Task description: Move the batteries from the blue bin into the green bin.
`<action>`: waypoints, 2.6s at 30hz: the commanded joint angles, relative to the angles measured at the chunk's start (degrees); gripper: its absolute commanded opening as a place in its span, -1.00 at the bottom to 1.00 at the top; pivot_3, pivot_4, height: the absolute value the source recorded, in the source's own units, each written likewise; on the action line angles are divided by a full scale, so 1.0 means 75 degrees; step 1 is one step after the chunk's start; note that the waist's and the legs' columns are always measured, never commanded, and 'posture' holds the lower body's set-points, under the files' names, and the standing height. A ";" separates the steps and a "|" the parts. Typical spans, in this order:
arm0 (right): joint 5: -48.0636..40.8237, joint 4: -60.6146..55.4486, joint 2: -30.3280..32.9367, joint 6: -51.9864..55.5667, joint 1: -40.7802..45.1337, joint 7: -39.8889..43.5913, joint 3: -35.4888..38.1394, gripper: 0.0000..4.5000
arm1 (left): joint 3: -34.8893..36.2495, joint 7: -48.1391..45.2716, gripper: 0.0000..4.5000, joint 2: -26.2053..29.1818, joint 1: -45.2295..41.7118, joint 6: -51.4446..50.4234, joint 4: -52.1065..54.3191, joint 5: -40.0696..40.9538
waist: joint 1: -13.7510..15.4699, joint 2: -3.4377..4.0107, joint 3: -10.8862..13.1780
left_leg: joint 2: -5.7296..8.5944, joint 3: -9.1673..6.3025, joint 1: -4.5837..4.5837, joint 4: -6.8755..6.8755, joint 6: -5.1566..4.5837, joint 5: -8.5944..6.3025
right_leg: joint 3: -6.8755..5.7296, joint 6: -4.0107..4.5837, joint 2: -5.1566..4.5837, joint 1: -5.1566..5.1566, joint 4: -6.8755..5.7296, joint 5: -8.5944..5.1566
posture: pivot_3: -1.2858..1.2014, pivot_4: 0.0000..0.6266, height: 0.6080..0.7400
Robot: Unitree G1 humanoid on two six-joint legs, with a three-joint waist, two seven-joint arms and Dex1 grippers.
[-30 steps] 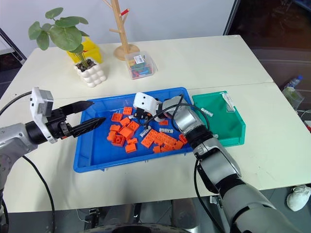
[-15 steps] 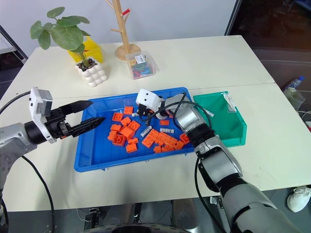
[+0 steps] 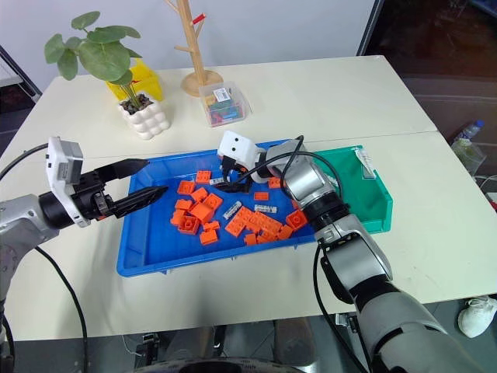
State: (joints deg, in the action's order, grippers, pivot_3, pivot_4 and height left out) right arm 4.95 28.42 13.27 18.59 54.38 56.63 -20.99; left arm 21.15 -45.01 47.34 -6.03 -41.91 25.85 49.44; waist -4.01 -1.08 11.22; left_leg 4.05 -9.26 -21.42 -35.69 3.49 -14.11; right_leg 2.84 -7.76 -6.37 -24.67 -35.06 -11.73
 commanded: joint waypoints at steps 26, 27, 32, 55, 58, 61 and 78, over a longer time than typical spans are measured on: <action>0.0572 0.3545 -0.0626 -0.2012 0.1037 0.0091 -0.0048 -0.96 | 0.0450 -0.0557 1.00 0.0539 0.0140 0.0225 0.0021 -0.0178 | -0.0002 0.0001 0.0001 | 0.0000 -0.0003 0.0004 0.0004 0.0002 0.0001 | 0.0001 0.0001 0.0003 0.0001 -0.0004 0.0000 | 0.03 -0.52 1.00; 0.0545 0.3396 -0.0550 -0.1968 0.1053 0.0082 0.0009 -0.96 | 0.0419 -0.0552 1.00 0.0486 0.0084 0.0225 0.0023 -0.0113 | -0.0002 0.0001 0.0001 | 0.0000 -0.0003 0.0004 0.0004 0.0002 0.0001 | 0.0001 0.0001 0.0003 0.0001 -0.0004 0.0000 | 0.03 -0.52 1.00; -0.0017 0.1572 0.0092 -0.0710 0.1370 0.0107 0.0801 -0.96 | -0.0059 -0.0395 1.00 -0.0228 -0.0679 0.0527 -0.0317 -0.0054 | 0.0052 0.0007 0.0005 | 0.0005 -0.0013 -0.0007 -0.0001 0.0008 0.0005 | 0.0001 0.0001 0.0002 0.0001 -0.0002 0.0000 | 0.03 -0.52 1.00; -0.1831 -0.7226 0.5109 0.6379 -0.3094 -0.0377 0.4127 -0.96 | -0.3113 -0.2860 1.00 -0.2211 -0.4611 0.2021 -0.4275 -0.2002 | 0.0219 -0.0003 0.0003 | 0.0011 0.0014 -0.0026 -0.0040 -0.0002 -0.0001 | -0.0001 -0.0012 -0.0016 0.0010 0.0015 -0.0005 | 0.03 -0.52 1.00; -0.1934 -0.7375 0.5281 0.6396 -0.3745 -0.0635 0.4451 -0.96 | -0.3193 -0.3054 1.00 -0.2267 -0.4701 0.2106 -0.4481 -0.2177 | 0.0248 -0.0004 0.0003 | 0.0013 0.0014 -0.0030 -0.0045 -0.0003 -0.0001 | -0.0001 -0.0015 -0.0017 0.0011 0.0015 -0.0007 | 0.03 -0.52 1.00; -0.1993 -0.7318 0.5352 0.6247 -0.4183 -0.0883 0.4574 -0.96 | -0.3191 -0.3150 1.00 -0.2304 -0.4737 0.2134 -0.4568 -0.2259 | 0.0246 -0.0004 0.0003 | 0.0014 0.0015 -0.0030 -0.0048 -0.0003 -0.0001 | 0.0000 -0.0016 -0.0019 0.0011 0.0015 -0.0006 | 0.03 -0.52 1.00; -0.2617 -0.6781 0.4836 0.5717 -0.2664 -0.1727 0.3562 0.99 | -0.2968 -0.3148 1.00 -0.1739 -0.4297 0.1946 -0.4110 -0.2439 | 0.0171 -0.0003 0.0005 | 0.0007 0.0015 -0.0020 -0.0041 -0.0003 -0.0001 | 0.0001 -0.0030 -0.0015 0.0012 0.0013 -0.0015 | 0.03 -0.52 1.00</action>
State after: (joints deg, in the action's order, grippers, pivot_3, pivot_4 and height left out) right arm -12.09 -19.85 51.53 59.44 30.96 44.61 6.59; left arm -2.53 -68.50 32.84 -38.71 -27.34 -7.08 31.64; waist -2.73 -1.10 11.26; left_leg 4.09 -9.15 -21.55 -35.98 3.46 -14.11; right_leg 2.85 -7.98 -6.48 -24.57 -34.97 -11.84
